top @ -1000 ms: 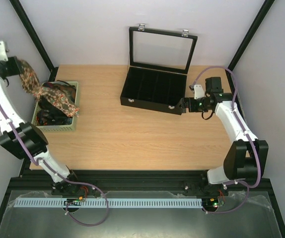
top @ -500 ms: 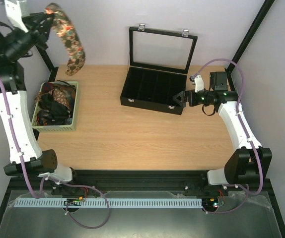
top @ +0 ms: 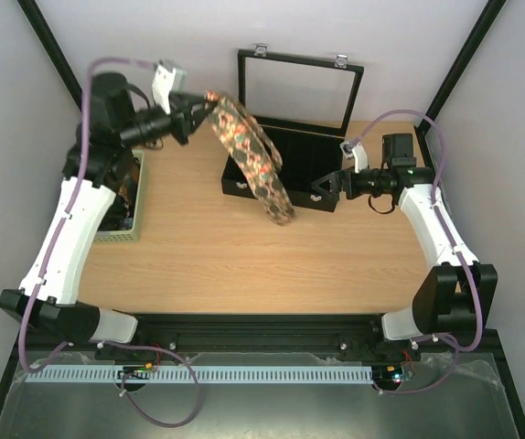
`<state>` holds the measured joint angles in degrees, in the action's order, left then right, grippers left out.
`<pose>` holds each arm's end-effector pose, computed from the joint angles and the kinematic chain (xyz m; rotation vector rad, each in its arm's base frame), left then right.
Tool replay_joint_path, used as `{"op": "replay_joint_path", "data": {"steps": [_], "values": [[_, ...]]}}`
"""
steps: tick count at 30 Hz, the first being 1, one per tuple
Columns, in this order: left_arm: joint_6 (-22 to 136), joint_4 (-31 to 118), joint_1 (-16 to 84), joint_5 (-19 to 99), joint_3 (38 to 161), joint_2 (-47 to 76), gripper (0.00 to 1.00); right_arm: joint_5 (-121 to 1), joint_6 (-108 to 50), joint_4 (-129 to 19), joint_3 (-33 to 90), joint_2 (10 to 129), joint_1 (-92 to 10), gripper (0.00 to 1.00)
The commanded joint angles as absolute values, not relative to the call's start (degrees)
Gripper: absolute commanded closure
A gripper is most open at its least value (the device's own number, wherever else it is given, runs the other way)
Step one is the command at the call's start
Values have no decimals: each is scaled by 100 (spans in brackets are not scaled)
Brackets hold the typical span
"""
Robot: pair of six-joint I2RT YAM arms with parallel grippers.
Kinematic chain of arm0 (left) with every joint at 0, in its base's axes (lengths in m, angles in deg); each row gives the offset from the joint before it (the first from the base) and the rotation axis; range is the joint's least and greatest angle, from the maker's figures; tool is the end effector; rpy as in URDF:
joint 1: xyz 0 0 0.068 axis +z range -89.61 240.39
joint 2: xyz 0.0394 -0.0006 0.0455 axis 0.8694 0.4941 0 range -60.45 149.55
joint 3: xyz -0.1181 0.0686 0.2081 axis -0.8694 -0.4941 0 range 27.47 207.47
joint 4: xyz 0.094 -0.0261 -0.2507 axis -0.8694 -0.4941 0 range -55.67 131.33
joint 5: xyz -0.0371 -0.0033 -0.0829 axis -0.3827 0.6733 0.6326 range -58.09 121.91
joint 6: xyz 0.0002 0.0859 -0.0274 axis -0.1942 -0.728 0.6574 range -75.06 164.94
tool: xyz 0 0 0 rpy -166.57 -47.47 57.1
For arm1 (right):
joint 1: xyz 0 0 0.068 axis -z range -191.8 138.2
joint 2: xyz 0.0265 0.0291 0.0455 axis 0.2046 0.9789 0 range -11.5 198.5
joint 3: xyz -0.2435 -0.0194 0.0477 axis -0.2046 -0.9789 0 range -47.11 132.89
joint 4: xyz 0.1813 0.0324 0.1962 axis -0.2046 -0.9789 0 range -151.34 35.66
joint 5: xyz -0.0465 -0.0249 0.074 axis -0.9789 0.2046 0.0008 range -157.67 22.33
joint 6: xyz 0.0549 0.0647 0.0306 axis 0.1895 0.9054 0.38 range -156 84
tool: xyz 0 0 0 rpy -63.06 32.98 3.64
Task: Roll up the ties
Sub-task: Place it at the center of the board, then pick up the tie from the center of the board.
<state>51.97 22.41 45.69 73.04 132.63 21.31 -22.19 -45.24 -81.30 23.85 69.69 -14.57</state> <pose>0.3042 -0.1345 0.5164 0.6865 1.4127 -0.8329 0.3439 0.0742 0.2851 -0.6422 2.0057 0.8049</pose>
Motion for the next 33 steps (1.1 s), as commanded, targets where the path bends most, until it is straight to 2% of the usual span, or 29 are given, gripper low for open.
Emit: {"op": "replay_joint_path", "data": {"steps": [1, 4, 5, 7, 8, 9, 12, 18, 21, 25, 33], "values": [[4708, 2204, 4850, 6226, 11056, 1297, 98, -2361, -5125, -9042, 2578, 7055, -1488, 1], [4157, 2135, 5466, 5416, 9654, 816, 97, -2492, -5627, -9504, 2560, 7064, -1488, 1], [3885, 1928, 5534, 5149, 9350, 782, 86, -2553, -5825, -9647, 2543, 7072, -1488, 1], [3535, 1363, 5628, 4711, 9095, 892, 34, -2735, -6077, -9831, 2450, 7098, -1542, 3], [3484, 1010, 5691, 4587, 9084, 999, 17, -2957, -6103, -9810, 2343, 7076, -1606, 5], [3490, 846, 5771, 4529, 9086, 1099, 14, -3078, -6154, -9784, 2228, 7055, -1695, 6], [3493, 703, 5939, 4594, 9082, 1251, 9, -3312, -6205, -9461, 1661, 6950, -2094, 9], [3404, 809, 5977, 5075, 9145, 1183, 7, -3405, -6160, -8324, 1014, 7183, -3381, 9], [3421, 710, 6033, 4977, 9250, 1290, 7, -3491, -6114, -7956, 1311, 7978, -3898, 10], [3418, 534, 6282, 4960, 9512, 1475, 8, -3771, -5964, -7911, 2266, 9079, -4211, 17], [3584, 679, 6539, 5039, 9571, 1497, 8, -3987, -6320, -8207, 3202, 10201, -4711, 21]]}}
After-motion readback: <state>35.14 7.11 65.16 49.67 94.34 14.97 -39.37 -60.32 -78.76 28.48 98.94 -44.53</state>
